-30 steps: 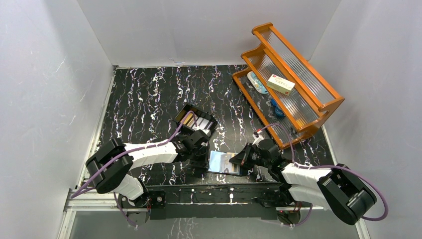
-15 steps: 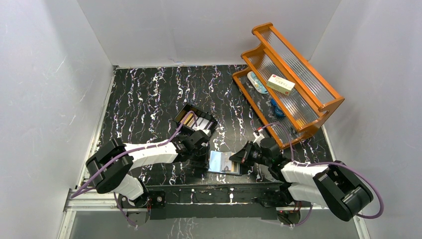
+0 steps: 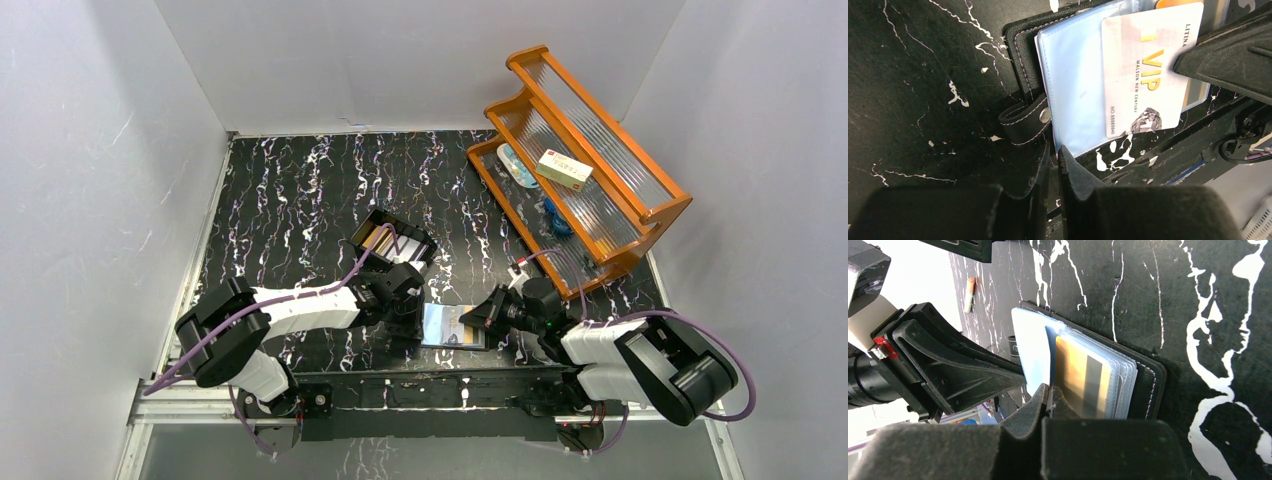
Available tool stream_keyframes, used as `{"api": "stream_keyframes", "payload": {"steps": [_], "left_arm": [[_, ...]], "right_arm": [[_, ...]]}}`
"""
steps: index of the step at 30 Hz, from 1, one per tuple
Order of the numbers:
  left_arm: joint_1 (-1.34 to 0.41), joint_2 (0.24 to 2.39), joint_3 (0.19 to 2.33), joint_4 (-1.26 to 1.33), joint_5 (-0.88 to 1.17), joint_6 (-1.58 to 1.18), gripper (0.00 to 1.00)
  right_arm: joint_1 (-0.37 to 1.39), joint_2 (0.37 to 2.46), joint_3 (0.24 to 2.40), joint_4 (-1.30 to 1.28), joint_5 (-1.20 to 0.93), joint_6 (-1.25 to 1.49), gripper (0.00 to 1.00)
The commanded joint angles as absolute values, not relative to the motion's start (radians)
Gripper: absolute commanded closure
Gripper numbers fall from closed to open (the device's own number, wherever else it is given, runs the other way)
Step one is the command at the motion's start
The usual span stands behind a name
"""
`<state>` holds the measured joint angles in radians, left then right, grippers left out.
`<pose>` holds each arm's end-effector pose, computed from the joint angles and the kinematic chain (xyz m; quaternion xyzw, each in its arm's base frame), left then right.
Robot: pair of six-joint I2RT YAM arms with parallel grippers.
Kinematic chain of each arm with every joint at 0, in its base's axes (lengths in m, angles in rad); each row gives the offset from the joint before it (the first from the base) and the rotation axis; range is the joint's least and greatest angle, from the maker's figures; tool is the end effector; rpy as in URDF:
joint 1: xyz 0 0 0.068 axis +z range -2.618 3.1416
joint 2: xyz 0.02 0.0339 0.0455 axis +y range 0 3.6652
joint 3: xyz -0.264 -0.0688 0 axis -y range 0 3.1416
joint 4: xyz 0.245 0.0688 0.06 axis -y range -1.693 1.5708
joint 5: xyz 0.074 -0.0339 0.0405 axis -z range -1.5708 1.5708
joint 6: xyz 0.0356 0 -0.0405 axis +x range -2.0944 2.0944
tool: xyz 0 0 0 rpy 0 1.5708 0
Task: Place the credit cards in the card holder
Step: Insert the credit card into the card holder.
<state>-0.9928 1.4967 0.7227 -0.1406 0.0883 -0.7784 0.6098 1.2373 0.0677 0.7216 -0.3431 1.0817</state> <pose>0.1527 -0.2399 0.1617 0.1153 0.9388 -0.2757 0.1714 0.1419 0.1137 0.1143 0.1066 0.8322 0.4884 0.2397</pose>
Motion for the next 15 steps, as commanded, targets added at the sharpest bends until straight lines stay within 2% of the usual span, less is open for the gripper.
{"api": "stream_keyframes", "payload": {"steps": [1, 5, 11, 15], "left_arm": [[-1.019, 1.520, 0.727, -0.145, 0.097, -0.790, 0.89], [-1.022, 1.519, 0.724, -0.139, 0.099, -0.793, 0.89], [-1.025, 1.519, 0.727, -0.125, 0.104, -0.800, 0.89], [-1.027, 1.522, 0.727, -0.116, 0.110, -0.805, 0.89]], "right_arm": [[0.614, 1.263, 0.075, 0.756, -0.343, 1.099, 0.98], [0.625, 1.277, 0.103, 0.728, -0.327, 1.108, 0.91], [0.681, 1.302, 0.153, 0.653, -0.270, 1.103, 0.88], [0.712, 1.312, 0.213, 0.538, -0.235, 1.066, 0.78]]}}
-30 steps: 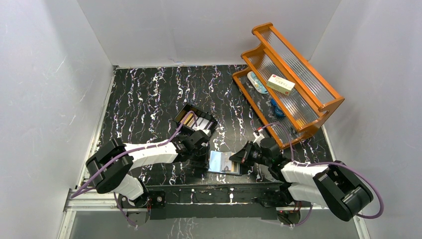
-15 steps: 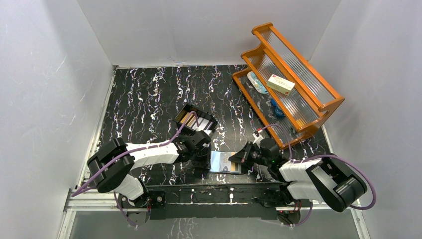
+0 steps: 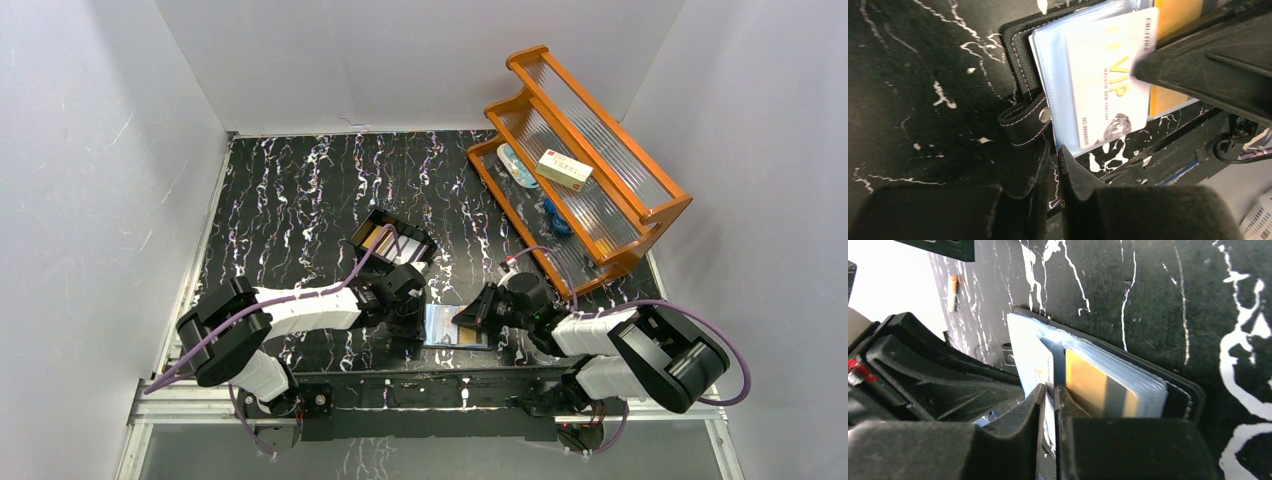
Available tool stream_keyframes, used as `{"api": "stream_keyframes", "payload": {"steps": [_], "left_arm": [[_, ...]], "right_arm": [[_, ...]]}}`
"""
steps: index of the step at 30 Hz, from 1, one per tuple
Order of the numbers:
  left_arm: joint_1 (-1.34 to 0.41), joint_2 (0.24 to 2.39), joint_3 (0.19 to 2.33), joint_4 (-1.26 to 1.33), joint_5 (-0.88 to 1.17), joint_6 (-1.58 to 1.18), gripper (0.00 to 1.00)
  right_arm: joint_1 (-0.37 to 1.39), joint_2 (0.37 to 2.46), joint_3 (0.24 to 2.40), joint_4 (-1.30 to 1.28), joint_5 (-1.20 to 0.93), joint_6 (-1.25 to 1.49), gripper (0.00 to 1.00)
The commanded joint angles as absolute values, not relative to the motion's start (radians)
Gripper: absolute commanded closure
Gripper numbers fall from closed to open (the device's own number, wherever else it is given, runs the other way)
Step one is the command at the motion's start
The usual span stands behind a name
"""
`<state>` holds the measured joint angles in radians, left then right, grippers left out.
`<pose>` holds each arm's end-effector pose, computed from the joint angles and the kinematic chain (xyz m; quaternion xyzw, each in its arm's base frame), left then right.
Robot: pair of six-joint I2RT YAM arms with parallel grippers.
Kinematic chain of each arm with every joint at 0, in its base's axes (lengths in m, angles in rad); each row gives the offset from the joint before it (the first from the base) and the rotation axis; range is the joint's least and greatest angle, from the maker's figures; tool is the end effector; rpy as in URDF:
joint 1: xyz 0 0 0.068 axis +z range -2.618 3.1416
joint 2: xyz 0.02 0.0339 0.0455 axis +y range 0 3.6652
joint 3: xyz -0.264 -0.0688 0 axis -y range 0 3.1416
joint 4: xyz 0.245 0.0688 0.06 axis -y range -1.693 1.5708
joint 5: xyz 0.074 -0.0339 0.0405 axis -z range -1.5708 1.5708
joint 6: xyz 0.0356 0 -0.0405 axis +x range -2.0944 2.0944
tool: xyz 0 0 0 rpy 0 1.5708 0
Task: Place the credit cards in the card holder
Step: Insert the credit card into the card holder.
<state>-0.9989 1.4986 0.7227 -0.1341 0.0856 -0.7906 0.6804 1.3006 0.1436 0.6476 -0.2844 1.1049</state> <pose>0.1517 -0.2413 0.1616 0.1121 0.9385 -0.2782 0.1712 0.1472 0.1320 0.1150 0.1097 0.8497 0.4668 0.2191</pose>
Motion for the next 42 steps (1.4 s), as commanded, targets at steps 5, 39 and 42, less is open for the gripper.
{"api": "stream_keyframes", "payload": {"steps": [5, 39, 42], "left_arm": [[-1.032, 1.530, 0.732, -0.105, 0.115, -0.807, 0.89], [-1.029, 1.428, 0.782, -0.249, -0.153, -0.714, 0.49], [-1.029, 1.460, 0.805, -0.262, -0.155, -0.679, 0.49]], "right_arm": [[0.747, 1.306, 0.291, 0.402, -0.179, 1.025, 0.63], [0.694, 1.059, 0.501, -0.213, -0.054, 0.815, 0.24], [0.674, 1.054, 0.480, -0.212, -0.066, 0.816, 0.23]]}}
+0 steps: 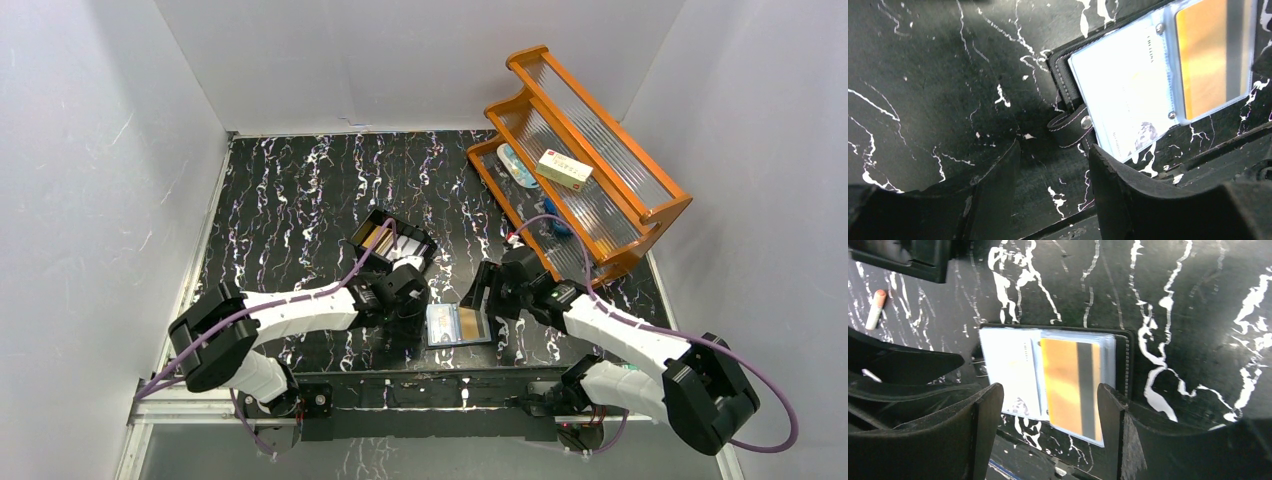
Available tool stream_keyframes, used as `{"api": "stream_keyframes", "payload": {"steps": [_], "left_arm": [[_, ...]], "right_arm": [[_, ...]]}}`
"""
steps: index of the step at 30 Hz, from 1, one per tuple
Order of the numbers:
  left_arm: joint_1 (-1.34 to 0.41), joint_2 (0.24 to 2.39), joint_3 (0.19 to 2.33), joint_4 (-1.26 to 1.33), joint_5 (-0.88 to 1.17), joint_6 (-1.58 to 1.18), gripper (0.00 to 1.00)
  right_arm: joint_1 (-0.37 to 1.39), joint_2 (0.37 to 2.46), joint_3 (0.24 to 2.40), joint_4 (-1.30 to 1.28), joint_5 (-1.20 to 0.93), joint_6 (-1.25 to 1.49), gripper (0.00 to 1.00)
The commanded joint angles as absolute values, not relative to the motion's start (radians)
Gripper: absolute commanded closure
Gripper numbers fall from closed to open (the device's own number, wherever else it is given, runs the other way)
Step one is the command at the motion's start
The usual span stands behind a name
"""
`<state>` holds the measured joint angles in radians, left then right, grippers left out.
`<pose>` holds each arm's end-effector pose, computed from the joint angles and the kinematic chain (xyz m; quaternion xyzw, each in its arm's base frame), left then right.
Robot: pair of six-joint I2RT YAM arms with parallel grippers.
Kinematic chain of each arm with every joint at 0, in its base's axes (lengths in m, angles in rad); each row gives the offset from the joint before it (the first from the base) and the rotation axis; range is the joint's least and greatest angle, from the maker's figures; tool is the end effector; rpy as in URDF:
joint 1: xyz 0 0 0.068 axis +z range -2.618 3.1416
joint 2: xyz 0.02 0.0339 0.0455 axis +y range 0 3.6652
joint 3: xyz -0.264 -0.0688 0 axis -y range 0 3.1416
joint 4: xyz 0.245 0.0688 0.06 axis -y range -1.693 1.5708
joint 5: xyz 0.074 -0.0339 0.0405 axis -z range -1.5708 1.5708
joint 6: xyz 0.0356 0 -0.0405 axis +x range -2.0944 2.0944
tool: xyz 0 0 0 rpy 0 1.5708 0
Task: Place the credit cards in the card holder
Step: Insert the credit card into the card holder, then close the card holder at the center of the board.
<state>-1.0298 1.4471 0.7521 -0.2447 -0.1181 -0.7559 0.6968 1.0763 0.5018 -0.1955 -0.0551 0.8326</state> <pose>0.1470 -0.2366 0.1764 0.1114 0.9426 -0.2061 0.2380 0.1610 0.1373 0.1868 0.0517 0.9192 0.2881 0.2636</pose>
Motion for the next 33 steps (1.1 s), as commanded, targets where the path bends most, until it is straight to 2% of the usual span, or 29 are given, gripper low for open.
{"api": "stream_keyframes", "payload": {"steps": [1, 12, 17, 25, 30, 33], "left_arm": [[-1.029, 1.466, 0.806, -0.259, -0.154, -0.671, 0.49], [-1.029, 1.504, 0.777, -0.171, -0.125, -0.603, 0.45], [-1.029, 1.527, 0.793, -0.178, -0.116, -0.595, 0.50], [-1.029, 1.500, 0.790, -0.180, -0.096, -0.605, 0.74], [-1.029, 1.476, 0.777, -0.156, -0.063, -0.619, 0.98], [-1.029, 1.465, 0.765, -0.137, -0.055, -0.627, 1.00]], "right_arm": [[0.671, 1.052, 0.472, -0.208, -0.067, 0.815, 0.22], [0.661, 1.061, 0.426, -0.190, -0.065, 0.823, 0.19], [0.662, 1.054, 0.434, -0.217, -0.041, 0.819, 0.18], [0.661, 1.032, 0.450, -0.250, -0.013, 0.809, 0.18], [0.662, 1.039, 0.431, -0.224, -0.030, 0.816, 0.18], [0.662, 1.049, 0.402, -0.176, -0.078, 0.838, 0.18]]}}
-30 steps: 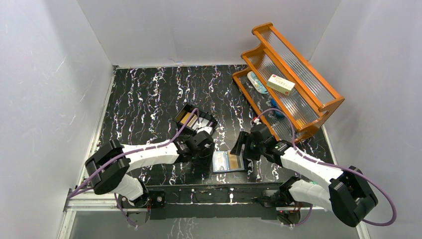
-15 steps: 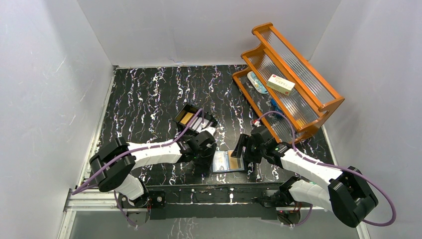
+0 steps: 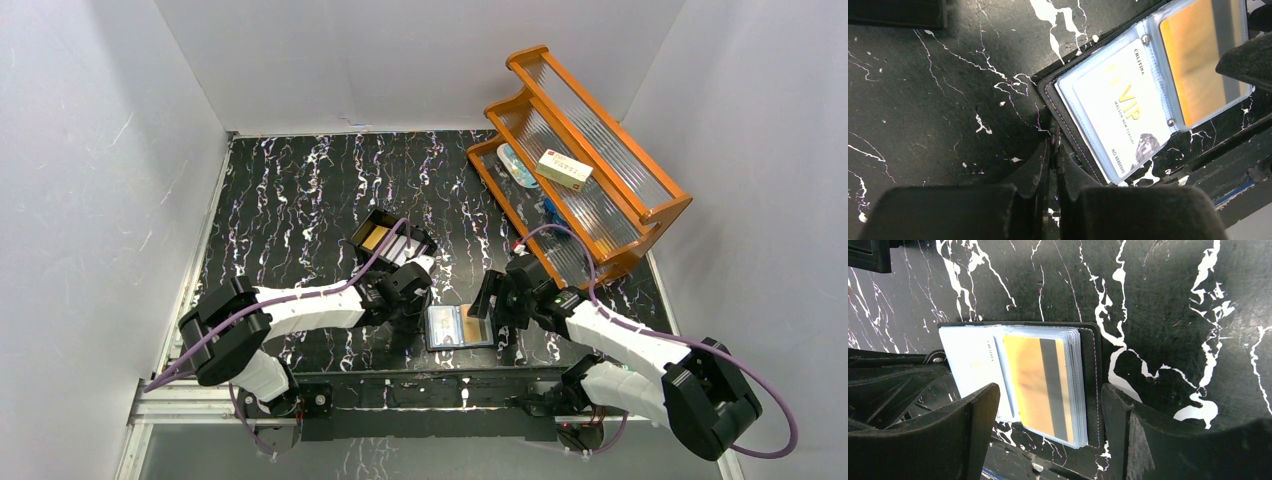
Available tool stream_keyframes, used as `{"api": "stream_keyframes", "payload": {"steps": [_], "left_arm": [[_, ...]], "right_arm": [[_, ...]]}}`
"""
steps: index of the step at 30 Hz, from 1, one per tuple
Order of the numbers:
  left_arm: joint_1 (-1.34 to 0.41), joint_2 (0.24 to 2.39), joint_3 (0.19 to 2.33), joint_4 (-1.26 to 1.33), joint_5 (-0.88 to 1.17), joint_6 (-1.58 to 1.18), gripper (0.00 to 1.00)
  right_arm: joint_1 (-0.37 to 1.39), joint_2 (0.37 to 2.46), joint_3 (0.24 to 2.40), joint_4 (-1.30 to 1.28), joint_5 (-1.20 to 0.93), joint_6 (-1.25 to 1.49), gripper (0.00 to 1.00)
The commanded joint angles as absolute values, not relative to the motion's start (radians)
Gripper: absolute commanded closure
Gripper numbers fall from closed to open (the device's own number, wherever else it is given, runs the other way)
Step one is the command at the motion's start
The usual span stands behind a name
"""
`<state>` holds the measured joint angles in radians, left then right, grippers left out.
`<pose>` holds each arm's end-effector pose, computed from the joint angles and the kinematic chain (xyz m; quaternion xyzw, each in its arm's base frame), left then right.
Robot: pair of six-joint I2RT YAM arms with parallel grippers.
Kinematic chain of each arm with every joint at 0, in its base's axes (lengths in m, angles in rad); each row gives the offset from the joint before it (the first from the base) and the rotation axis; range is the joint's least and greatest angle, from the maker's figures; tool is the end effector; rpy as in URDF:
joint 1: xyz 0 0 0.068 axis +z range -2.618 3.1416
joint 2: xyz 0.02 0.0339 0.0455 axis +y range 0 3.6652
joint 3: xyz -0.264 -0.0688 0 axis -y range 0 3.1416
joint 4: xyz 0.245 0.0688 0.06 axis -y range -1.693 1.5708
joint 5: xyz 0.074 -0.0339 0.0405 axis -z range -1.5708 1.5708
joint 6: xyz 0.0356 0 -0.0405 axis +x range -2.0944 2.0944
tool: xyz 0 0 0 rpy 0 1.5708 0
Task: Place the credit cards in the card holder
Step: Close the card holder at the center of the board.
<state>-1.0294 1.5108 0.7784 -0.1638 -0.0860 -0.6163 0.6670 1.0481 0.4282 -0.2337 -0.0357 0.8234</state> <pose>0.1546 -0.2511 0.1723 0.1794 0.9257 -0.2148 0.2546 0.1520 0.1213 0.1662 0.0669 0.9339 0.2502 0.2466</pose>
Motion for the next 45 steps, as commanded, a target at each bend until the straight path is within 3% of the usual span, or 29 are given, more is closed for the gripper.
{"api": "stream_keyframes", "payload": {"steps": [1, 15, 26, 45], "left_arm": [[-1.029, 1.460, 0.757, -0.127, -0.053, -0.631, 1.00], [-1.029, 1.463, 0.735, -0.097, -0.050, -0.646, 1.00], [-1.029, 1.467, 0.758, -0.139, -0.070, -0.639, 1.00], [-1.029, 1.462, 0.767, -0.129, -0.035, -0.685, 1.00]], "right_arm": [[0.662, 1.047, 0.391, -0.159, -0.090, 0.845, 0.18], [0.655, 0.890, 0.236, 0.137, -0.267, 1.073, 0.21], [0.655, 0.742, 0.256, 0.051, -0.239, 1.108, 0.23], [0.656, 0.805, 0.227, 0.300, -0.400, 1.247, 0.26]]}}
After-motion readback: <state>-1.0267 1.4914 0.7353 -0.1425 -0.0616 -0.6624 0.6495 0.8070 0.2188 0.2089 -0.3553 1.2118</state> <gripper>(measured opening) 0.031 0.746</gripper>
